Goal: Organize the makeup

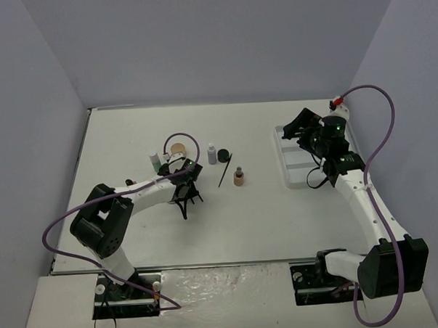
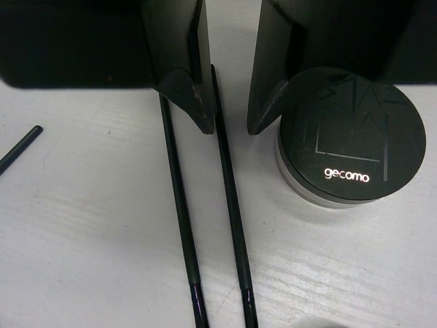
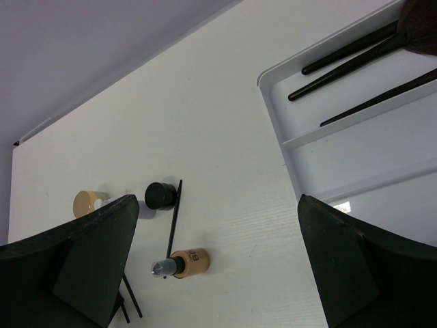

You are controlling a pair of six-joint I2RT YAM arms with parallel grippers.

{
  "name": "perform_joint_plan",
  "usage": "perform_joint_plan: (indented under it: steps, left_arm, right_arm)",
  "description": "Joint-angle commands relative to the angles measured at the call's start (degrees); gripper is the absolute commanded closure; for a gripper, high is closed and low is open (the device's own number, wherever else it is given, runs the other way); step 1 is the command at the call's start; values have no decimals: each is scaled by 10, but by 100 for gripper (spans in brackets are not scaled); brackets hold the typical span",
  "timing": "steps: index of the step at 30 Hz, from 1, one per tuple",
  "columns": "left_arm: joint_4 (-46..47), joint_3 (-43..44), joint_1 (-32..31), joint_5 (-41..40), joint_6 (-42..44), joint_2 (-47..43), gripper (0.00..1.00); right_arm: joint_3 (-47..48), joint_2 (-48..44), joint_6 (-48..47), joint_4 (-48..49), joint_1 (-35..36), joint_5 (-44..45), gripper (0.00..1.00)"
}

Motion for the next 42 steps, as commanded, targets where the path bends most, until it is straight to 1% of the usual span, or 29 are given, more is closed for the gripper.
perform_joint_plan:
  steps: [1,9,15,23,26,31,36,40,42]
  left_arm:
    - [-6,12,13,-11,-9,19,77]
    - [-15,34,42,-8,1,38,82]
    - [-43,71,43,-6,6,63,85]
    - [-97,102,43,4,5,88,100]
    - [-112,107,43,9,7,88,100]
    - [-121,109,40,16,27,42,100]
    - [-114,123,24,14,76,-50,100]
    - [-36,107,9,54,120,-142,100]
    - [15,81,5,80,153,-177,100]
  right_arm:
    - [3,-15,-10,28,7,-2,0]
    - [-1,-23,-14,28,10,1,0]
    - [-2,-26,-13,28,11,1,0]
    - [-4,-31,-16,27,12,3,0]
    - [-1,-31,-16,28,13,3,0]
    - [10,-31,-34,27,19,-18,1]
    - [21,-36,-74,49,42,-70,2]
    - [19,-41,-85,94,67,-159,4]
    - [21,-36,-81,125,84,-200,4]
